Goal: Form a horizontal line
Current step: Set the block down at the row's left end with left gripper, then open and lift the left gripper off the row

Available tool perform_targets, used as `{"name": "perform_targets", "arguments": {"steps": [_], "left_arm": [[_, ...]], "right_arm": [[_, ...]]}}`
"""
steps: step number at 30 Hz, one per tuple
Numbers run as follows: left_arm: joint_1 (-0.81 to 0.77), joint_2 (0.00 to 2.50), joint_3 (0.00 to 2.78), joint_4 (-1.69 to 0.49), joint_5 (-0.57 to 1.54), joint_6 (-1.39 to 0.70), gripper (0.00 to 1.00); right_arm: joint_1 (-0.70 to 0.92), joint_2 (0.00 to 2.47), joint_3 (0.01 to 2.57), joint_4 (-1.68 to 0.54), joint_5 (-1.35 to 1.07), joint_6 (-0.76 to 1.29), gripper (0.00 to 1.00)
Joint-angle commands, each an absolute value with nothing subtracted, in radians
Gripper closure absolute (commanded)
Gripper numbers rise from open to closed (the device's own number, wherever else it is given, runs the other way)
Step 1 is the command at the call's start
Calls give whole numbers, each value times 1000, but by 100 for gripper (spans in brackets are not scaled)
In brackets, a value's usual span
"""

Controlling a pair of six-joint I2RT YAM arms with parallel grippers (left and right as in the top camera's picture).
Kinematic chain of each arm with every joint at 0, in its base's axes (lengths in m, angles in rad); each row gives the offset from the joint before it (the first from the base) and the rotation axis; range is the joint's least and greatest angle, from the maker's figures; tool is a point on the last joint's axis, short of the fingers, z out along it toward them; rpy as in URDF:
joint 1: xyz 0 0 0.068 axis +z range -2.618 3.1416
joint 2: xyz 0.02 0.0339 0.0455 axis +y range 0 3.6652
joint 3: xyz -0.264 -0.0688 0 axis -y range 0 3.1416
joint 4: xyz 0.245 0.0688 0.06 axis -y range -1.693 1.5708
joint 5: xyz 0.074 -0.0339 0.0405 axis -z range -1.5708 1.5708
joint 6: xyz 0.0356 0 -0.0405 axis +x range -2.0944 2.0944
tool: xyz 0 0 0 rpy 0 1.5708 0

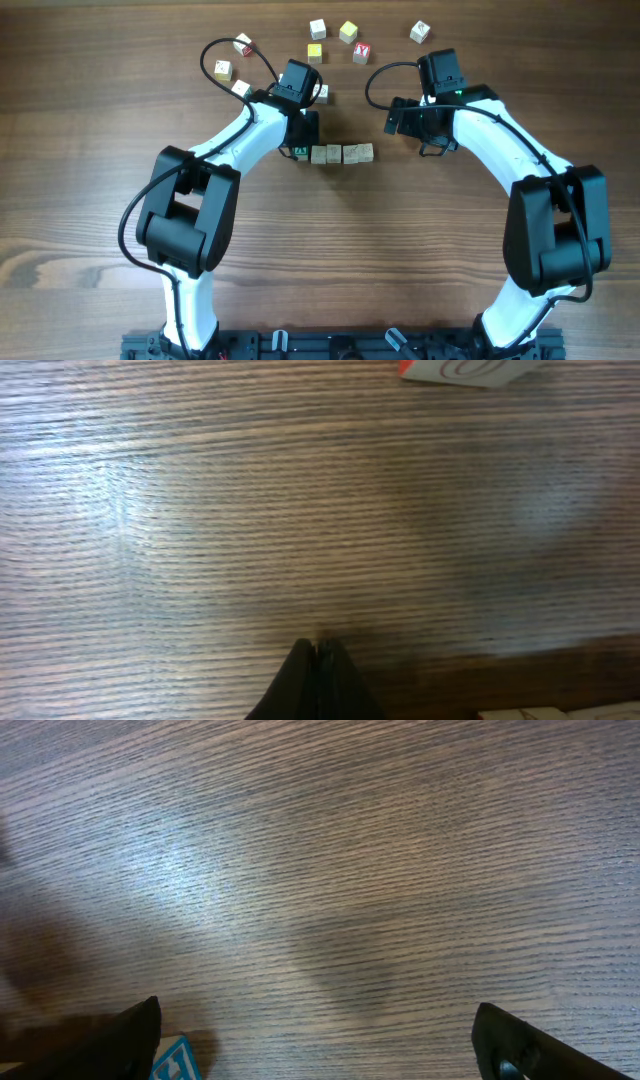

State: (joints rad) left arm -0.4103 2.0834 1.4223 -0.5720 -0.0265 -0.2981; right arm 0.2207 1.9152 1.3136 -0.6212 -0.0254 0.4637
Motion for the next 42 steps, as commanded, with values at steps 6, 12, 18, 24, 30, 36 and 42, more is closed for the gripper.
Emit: {"name": "perform_targets", "arguments": {"steps": [6, 12, 18, 24, 30, 36, 42], "left_arm": [[-408, 2089, 1433, -564, 12, -304, 96], [-408, 2089, 1433, -565, 28, -303, 96], [-408, 2089, 1433, -570, 45, -303, 96], [-408, 2089, 1433, -579, 45, -303, 96], [-408, 2089, 1433, -574, 45, -303, 96], [-408, 2089, 1433, -556, 56, -303, 95], [-387, 2085, 1443, -498, -57, -310, 95]], "right_arm": [[221, 1943, 1316, -621, -34, 471, 0], [221, 1943, 1316, -619, -33, 471, 0], [221, 1943, 1316, -619, -33, 471, 0], [221, 1943, 1316, -618, -33, 472, 0], [221, 1943, 1316, -617, -33, 471, 0], [221, 1943, 1316, -615, -34, 472, 0], [221, 1943, 1316, -616, -33, 471, 0]]}}
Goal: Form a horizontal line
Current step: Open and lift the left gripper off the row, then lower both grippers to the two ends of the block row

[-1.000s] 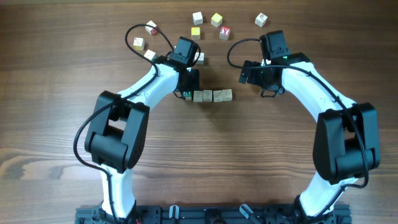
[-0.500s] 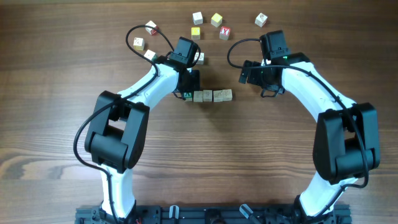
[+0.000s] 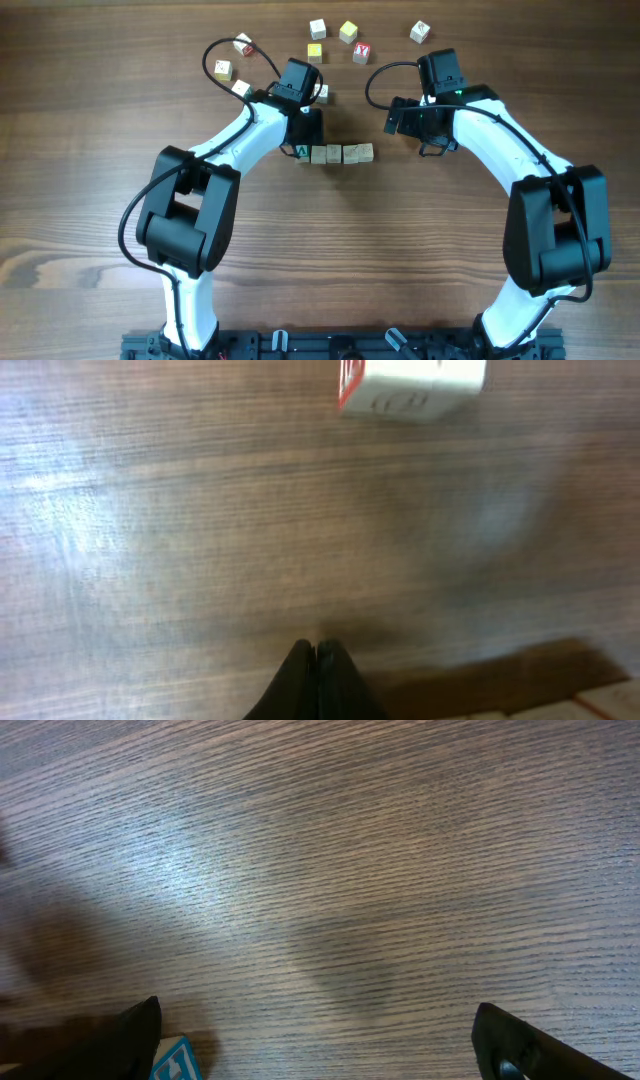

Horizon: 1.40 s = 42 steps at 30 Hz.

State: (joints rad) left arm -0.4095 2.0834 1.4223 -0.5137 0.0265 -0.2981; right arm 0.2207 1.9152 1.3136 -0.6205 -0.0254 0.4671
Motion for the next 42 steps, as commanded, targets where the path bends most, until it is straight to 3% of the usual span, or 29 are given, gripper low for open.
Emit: {"name": "perform_targets", "arguments": {"steps": [1, 9, 11, 17, 19, 30, 42], "left_arm": [[-376, 2085, 1449, -506, -91, -325, 95], [-265, 2078, 1466, -659, -69, -405, 96], [-247, 2078, 1466, -697, 13, -405, 96], [-244, 2078, 1457, -734, 123, -386, 96], [-247, 2078, 1457, -742, 123, -386, 96], [-263, 2078, 1457, -780, 123, -386, 96], [-313, 2078, 1457, -805, 123, -386, 94]], "right_arm": [[221, 1943, 1316, -616, -34, 471, 0], [222, 1944, 1316, -625, -34, 471, 0], [222, 1945, 1316, -627, -34, 472, 6], [223, 1965, 1314, -650, -38, 533, 84], [228, 1987, 1313, -663, -38, 569, 94], [257, 2133, 1313, -660, -89, 583, 96], [257, 2136, 1313, -655, -316, 382, 96]]}}
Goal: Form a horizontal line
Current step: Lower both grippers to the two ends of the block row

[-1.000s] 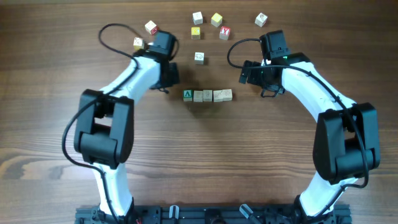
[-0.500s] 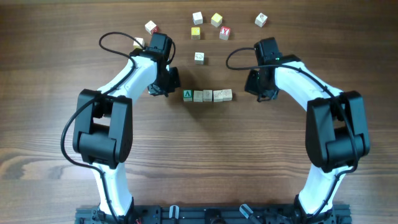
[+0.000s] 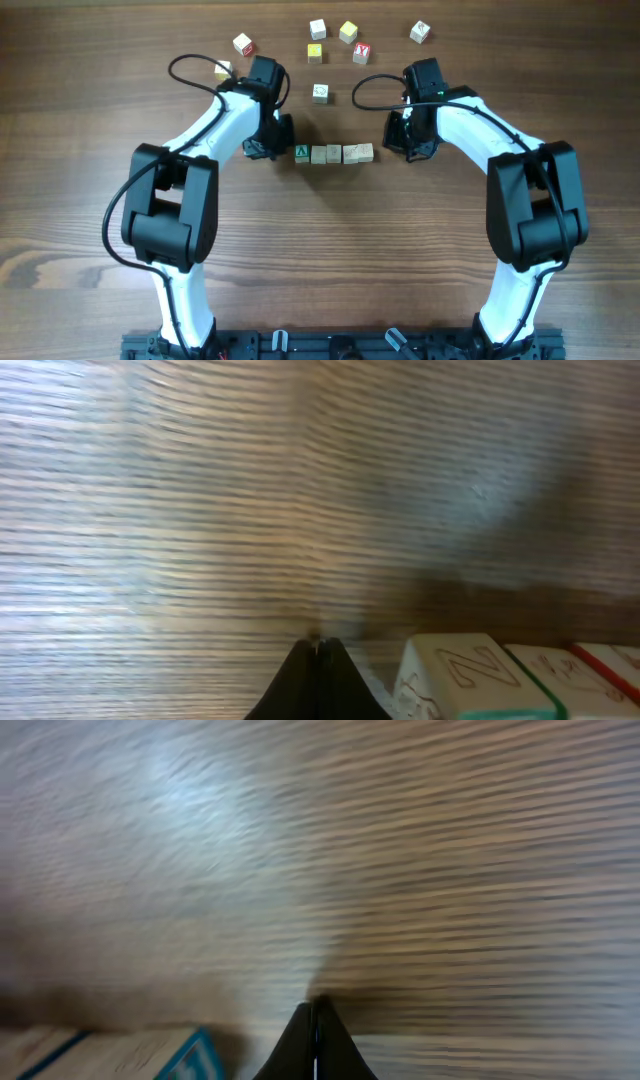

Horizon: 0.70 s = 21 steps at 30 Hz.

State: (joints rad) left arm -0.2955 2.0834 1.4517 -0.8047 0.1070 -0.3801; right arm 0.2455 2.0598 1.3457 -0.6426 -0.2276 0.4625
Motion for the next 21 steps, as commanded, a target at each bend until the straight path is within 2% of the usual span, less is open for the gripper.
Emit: {"name": "perform_targets", "arguments": {"steps": [1, 8, 21], "left_arm": [[-318, 2078, 1457, -805, 123, -386, 94], [-326, 2078, 1457, -805, 123, -387, 94], [-326, 2078, 1457, -796, 123, -386, 94]], "right_arm": [[257, 2136, 1313, -656, -316, 371, 96], [257, 2136, 1313, -649, -424, 314, 96], [257, 2136, 1313, -649, -447, 314, 96]]}}
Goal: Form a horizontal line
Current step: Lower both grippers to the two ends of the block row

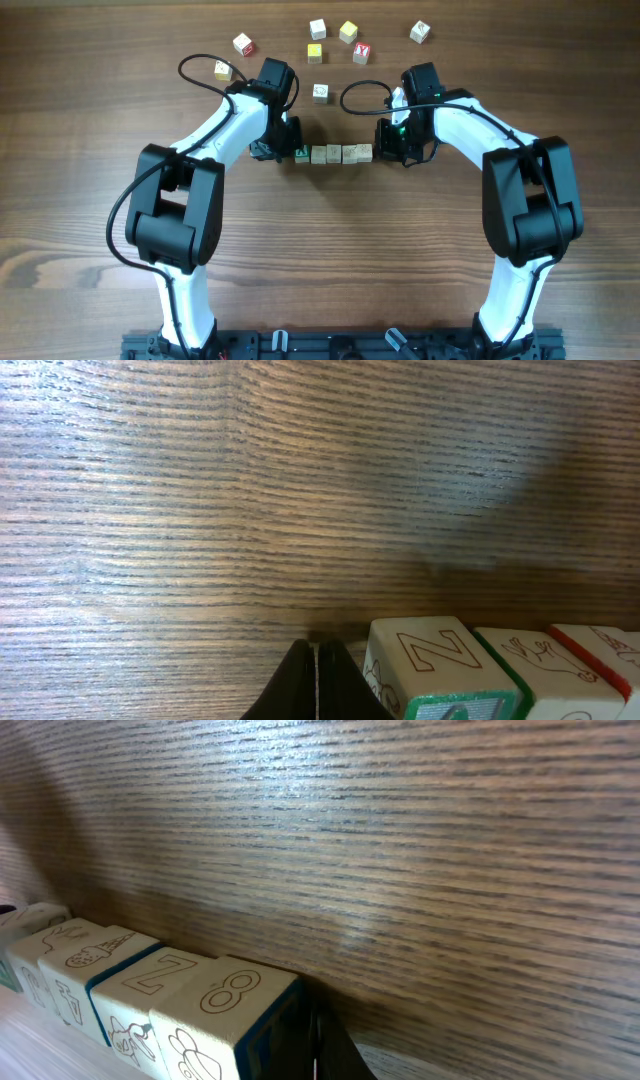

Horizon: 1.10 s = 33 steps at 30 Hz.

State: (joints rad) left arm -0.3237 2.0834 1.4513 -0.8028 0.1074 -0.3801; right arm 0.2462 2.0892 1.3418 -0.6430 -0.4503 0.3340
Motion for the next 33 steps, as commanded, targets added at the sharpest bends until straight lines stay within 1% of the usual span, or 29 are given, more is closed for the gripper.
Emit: {"name": "perform_targets", "arguments": {"steps": [1, 21, 33], "left_arm": [[-326, 2078, 1457, -794, 123, -386, 94], [-327, 2078, 1457, -786, 150, -386, 94], [-368, 2078, 1457, -752, 149, -370, 95]], "right_arm": [[257, 2136, 1313, -649, -447, 314, 96], [257, 2136, 1313, -649, -447, 315, 96], [257, 2136, 1313, -649, -446, 315, 95]]}}
